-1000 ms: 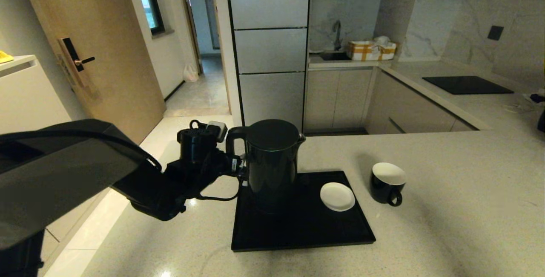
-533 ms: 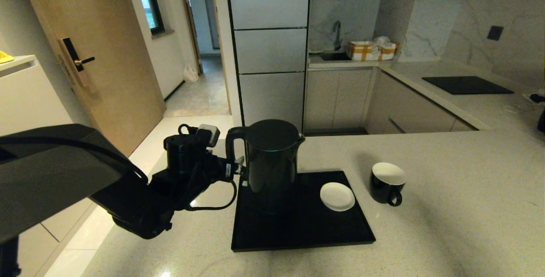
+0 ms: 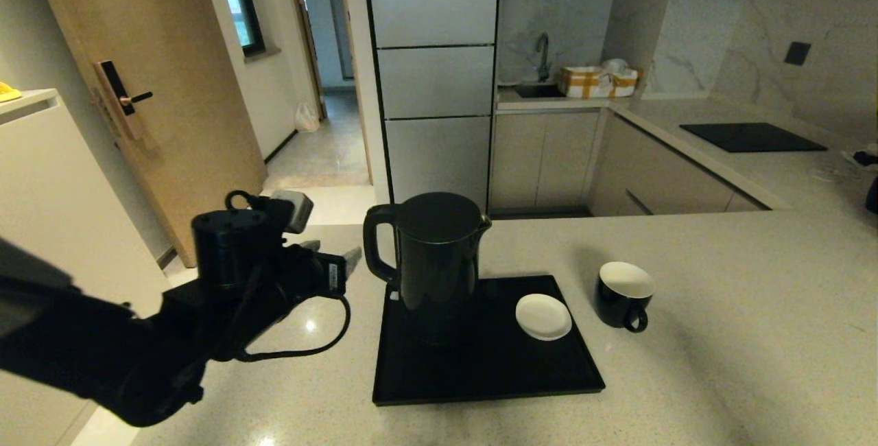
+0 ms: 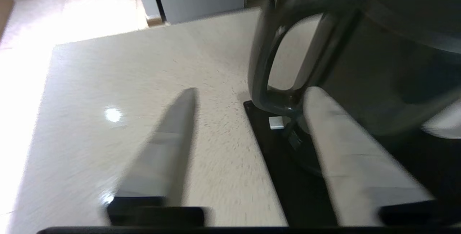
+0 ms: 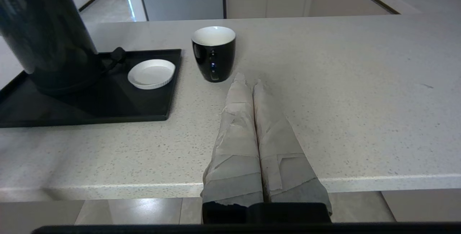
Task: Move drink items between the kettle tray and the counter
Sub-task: Return the tea cup to its original position
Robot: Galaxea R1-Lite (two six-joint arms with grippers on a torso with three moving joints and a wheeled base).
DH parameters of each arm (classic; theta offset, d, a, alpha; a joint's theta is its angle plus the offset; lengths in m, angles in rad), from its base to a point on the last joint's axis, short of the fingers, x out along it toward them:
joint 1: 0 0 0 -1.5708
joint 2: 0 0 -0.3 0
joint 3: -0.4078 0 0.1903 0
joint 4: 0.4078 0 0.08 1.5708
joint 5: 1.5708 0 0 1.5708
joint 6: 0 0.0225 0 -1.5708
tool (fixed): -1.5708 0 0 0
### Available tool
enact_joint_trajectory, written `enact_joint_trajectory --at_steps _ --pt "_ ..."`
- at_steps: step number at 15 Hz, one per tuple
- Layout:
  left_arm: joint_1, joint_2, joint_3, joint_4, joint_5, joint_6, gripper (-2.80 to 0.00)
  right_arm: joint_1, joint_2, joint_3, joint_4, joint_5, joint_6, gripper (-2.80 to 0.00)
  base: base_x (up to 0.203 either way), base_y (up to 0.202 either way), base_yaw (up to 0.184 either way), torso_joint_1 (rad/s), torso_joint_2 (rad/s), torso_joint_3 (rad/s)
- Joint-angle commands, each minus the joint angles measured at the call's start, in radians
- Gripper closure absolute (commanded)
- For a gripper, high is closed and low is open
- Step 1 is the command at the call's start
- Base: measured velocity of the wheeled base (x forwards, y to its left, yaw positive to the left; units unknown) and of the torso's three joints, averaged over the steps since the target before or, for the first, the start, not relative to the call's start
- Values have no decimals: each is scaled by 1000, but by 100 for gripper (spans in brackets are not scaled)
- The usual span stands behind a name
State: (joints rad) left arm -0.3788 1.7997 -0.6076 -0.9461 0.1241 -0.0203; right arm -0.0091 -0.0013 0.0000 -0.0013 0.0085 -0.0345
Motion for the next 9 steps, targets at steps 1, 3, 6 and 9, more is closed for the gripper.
enact_joint_trajectory --at_steps 1,3,6,9 --pt "15 -264 31 119 4 -8 0 0 0 0 0 1 -1 0 0 0 0 0 0 0" --pt "42 -516 1 365 3 -36 0 0 0 0 0 1 -1 0 0 0 0 0 0 0" --pt "82 -914 -141 917 -2 -92 0 -2 0 0 0 -1 -1 0 0 0 0 0 0 0" --pt "124 -1249 -330 1485 -5 -127 0 0 0 0 0 1 -1 0 0 0 0 0 0 0"
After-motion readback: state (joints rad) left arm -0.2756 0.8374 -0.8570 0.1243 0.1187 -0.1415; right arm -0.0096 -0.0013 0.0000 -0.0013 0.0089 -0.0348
